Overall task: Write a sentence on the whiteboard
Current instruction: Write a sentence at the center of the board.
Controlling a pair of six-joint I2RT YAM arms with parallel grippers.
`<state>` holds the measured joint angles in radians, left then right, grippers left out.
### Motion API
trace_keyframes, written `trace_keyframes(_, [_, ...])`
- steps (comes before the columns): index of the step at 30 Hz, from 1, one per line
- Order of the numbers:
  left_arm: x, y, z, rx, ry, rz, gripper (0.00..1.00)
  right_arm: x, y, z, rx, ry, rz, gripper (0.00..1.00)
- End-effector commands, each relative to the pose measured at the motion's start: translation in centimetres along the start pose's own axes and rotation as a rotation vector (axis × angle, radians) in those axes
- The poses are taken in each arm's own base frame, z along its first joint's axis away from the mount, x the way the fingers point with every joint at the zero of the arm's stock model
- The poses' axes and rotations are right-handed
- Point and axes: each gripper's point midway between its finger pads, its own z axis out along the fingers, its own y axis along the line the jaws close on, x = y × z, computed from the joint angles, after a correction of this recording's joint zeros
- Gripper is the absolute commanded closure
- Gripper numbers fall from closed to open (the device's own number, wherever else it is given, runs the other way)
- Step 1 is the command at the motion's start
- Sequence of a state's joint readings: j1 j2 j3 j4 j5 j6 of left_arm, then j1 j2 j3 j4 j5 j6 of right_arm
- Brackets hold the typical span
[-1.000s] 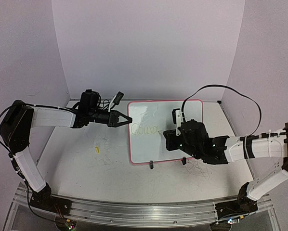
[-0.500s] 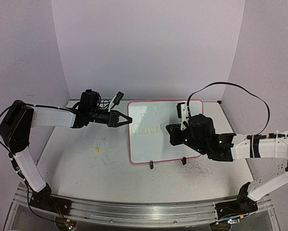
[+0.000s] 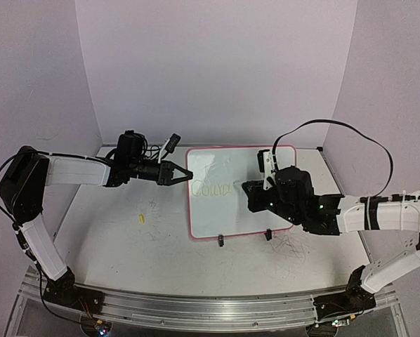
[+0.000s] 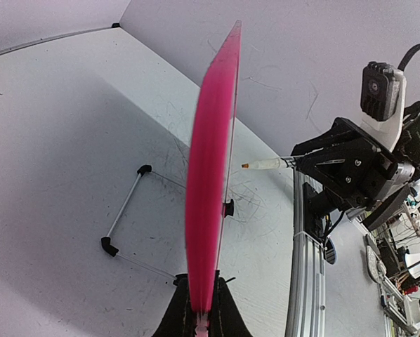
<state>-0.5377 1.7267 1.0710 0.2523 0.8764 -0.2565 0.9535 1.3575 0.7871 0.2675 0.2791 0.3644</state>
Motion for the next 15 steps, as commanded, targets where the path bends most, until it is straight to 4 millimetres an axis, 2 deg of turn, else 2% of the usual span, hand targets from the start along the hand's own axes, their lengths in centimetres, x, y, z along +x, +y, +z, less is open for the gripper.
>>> trace_keyframes(1, [-1.6, -0.7, -0.6, -0.025, -0.044, 0.078, 1.0, -0.3, -0.3, 0.2, 0.02, -0.022, 0.005, 1.0])
trace_keyframes(7, [-1.5, -0.7, -0.6, -0.027, -0.044, 0.079, 1.0, -0.6, -0.1, 0.5, 0.022, -0.026, 0.0, 1.0])
trace_keyframes(15, [-1.7, -0.9, -0.7, -0.027, -0.047, 0.084, 1.0, 0.0, -1.2, 0.4, 0.066, -0.023, 0.024, 1.0])
